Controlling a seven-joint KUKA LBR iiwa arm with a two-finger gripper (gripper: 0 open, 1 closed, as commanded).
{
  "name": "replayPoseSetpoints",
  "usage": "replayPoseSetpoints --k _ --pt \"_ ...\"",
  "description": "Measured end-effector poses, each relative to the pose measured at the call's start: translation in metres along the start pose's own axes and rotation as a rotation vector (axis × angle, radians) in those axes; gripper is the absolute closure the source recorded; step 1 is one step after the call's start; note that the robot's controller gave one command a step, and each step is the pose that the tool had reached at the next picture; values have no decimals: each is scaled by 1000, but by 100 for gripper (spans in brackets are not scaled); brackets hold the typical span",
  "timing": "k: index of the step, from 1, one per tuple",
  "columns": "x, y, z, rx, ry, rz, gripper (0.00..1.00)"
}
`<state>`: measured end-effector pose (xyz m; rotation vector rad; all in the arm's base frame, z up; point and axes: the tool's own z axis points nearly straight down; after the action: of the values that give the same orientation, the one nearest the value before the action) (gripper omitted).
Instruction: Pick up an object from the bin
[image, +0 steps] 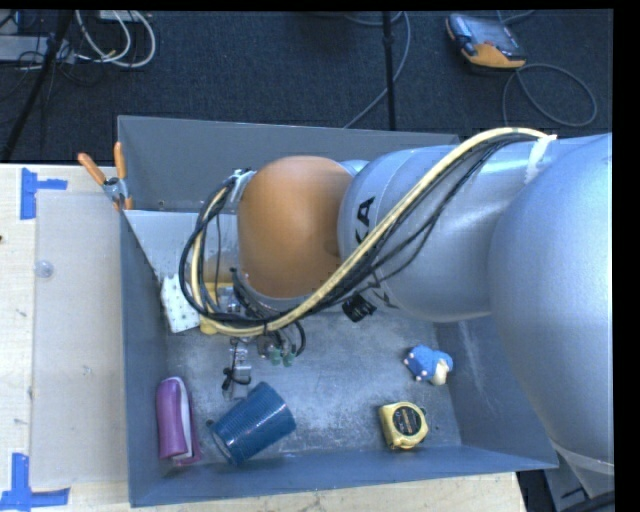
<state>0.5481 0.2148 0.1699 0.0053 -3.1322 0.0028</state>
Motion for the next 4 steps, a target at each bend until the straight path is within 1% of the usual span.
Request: replayPoseSetpoints --k 1,2,3,4 --pt "-2 -1 -5 -2 -7 4 0" --pt "15 -12 19 -4 -14 -110 0" --pt "43 -37 46 -1 -1 -393 0" --pt "60 -44 48 -1 -9 -513 0"
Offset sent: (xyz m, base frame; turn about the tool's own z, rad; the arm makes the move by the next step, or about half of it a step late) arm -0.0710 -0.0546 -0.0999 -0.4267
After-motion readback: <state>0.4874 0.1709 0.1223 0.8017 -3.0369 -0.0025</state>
